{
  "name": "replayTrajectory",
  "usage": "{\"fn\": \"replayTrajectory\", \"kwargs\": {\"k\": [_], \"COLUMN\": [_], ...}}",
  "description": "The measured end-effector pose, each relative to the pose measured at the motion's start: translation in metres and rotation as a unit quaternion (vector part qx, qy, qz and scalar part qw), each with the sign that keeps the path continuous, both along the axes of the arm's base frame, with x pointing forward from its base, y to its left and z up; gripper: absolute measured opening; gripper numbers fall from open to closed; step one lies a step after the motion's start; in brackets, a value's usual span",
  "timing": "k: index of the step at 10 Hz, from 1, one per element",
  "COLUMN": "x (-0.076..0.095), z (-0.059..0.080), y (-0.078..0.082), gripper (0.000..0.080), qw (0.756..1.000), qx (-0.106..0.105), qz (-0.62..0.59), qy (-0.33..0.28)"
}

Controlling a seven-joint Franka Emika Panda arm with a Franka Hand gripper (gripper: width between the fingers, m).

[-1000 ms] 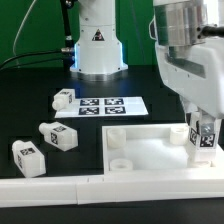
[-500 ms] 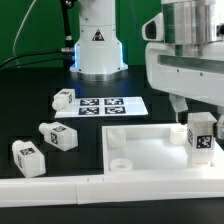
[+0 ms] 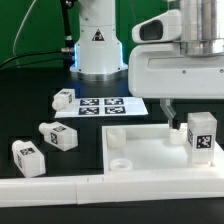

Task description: Assemble square table

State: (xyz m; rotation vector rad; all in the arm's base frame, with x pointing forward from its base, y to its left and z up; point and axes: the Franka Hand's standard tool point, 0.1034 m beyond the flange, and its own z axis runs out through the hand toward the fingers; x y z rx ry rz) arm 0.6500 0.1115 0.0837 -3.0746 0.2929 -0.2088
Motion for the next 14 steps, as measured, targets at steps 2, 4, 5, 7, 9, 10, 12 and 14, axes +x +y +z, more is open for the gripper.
{"fn": "replayTrajectory", "kwargs": {"k": [2,4,5,7,9,10,12,14], "x": [0.0,0.0,0.0,-0.001,-0.003,-0.006,-0.008,-0.009], "z": [-0.001,-0.001,-0.001,-0.002,-0.003,-0.004,-0.004,-0.004], "y": [0.001,0.0,0.0,-0.005,-0.01,-0.008,-0.008,-0.008], "gripper": [0.0649,0.0559,0.0358,0.0288,0.0288,0.0288,0.0287,0.0287], "qw": [1.0,0.999,0.997,0.98,0.936,0.903,0.82,0.784], "qx": [0.002,0.007,0.011,0.024,0.044,0.053,0.087,0.096], "qz": [-0.011,-0.049,-0.082,-0.199,-0.347,-0.424,-0.563,-0.61], "qy": [0.001,0.002,0.003,0.01,0.019,0.032,0.058,0.063]}}
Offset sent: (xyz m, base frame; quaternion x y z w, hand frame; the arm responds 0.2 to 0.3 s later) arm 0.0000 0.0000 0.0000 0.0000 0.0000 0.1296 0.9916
